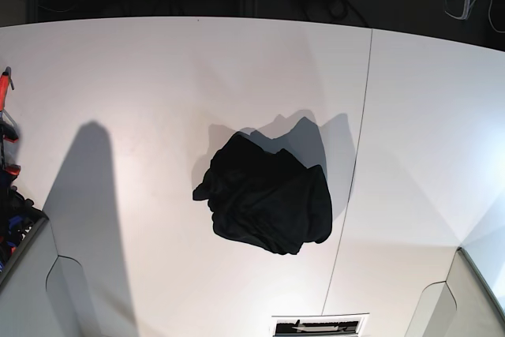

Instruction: Layout the t-shirt on the table in an organized manner, then fold the t-shirt properly

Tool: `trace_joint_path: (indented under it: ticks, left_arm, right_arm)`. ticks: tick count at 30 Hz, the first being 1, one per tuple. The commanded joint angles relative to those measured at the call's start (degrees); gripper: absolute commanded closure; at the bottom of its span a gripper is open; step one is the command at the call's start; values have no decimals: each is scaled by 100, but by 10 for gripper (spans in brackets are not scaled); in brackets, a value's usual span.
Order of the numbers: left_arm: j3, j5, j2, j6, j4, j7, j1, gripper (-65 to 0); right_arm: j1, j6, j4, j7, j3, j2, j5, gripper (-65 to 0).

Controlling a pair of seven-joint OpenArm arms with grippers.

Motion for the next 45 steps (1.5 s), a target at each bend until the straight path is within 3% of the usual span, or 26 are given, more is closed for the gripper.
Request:
trace_joint_path:
  ticks: [1, 4, 9, 11, 13, 18, 20, 26, 34, 45]
  left_arm:
    - [13, 11, 0, -79, 20, -59, 33, 0]
    - [13, 11, -2, -107, 20, -61, 98, 0]
    - [13, 15, -70, -1202, 24, -409, 284, 0]
    - [13, 35, -142, -1473, 74, -656, 407, 0]
    - [13, 33, -262, -1475, 254, -826, 579, 0]
    - [13, -68, -682, -1473, 1327, -935, 1217, 0]
    - [11, -168, -848, -1419, 1902, -942, 1547, 0]
    - [-317, -227, -1099, -780, 3600, -957, 2601, 0]
    - [-1248, -229, -1132, -787, 5414, -957, 3683, 0]
    - [-1794, -232, -1163, -787, 7775, -953, 4883, 0]
  right_arm:
    - [-33, 39, 39, 68, 11, 15, -13, 0]
    - [-90, 42, 87, 68, 11, 15, -13, 0]
    - [-374, 42, 376, 68, 9, 28, -17, 0]
    - [-592, 44, 612, 68, 9, 46, -17, 0]
    - [-868, 177, 901, 68, 7, 98, -13, 0]
    - [-1624, 892, 1856, 68, -160, 402, -4, 0]
    - [-1958, 997, 2312, 68, -291, 562, 127, 0]
    - [-2909, 988, 3648, 68, -439, 957, 627, 0]
    - [-3766, 990, 5219, 66, -439, 1375, 1093, 0]
    - [-4723, 992, 7423, 59, -439, 1467, 1342, 0]
